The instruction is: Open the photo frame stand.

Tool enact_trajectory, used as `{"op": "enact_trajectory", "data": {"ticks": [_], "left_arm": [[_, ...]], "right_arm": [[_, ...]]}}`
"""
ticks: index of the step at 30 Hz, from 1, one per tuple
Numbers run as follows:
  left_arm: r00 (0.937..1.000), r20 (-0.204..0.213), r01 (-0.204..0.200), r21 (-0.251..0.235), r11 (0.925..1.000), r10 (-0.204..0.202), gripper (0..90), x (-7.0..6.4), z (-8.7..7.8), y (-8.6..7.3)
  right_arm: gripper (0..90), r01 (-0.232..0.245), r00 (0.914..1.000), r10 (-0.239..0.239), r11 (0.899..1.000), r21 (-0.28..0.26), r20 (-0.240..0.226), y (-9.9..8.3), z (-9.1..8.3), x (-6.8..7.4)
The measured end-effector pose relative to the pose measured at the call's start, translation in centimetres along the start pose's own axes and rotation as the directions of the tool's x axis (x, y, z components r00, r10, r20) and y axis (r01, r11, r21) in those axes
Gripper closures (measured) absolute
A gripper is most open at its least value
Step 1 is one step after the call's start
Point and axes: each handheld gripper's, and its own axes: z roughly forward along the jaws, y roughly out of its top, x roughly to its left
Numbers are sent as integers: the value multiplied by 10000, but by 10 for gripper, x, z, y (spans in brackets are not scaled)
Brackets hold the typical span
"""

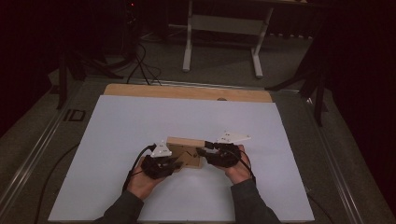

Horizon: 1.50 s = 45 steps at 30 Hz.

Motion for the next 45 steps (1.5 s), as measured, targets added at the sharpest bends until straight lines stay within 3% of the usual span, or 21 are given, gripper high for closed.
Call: {"op": "enact_trajectory", "data": {"ticks": [8,16,27,41,45], "left_arm": [[9989,-357,-301,347,9989,313,782,7,9,6],[9955,-391,-844,588,9947,868,812,14,16,13],[9950,-395,-895,494,9948,915,809,14,16,12],[9954,-352,-873,449,9952,889,776,13,12,8],[9952,-358,-893,494,9948,911,782,13,12,8]], "right_arm": [[574,99,9999,-98,9999,-111,98,2,4,-2],[611,-69,9998,75,9996,-275,199,2,6,-7],[483,410,9991,-411,9991,52,107,0,14,-8],[376,700,9975,-700,9974,-197,10,11,24,-13],[349,803,9964,-809,9964,-271,-232,17,29,-16]]}}
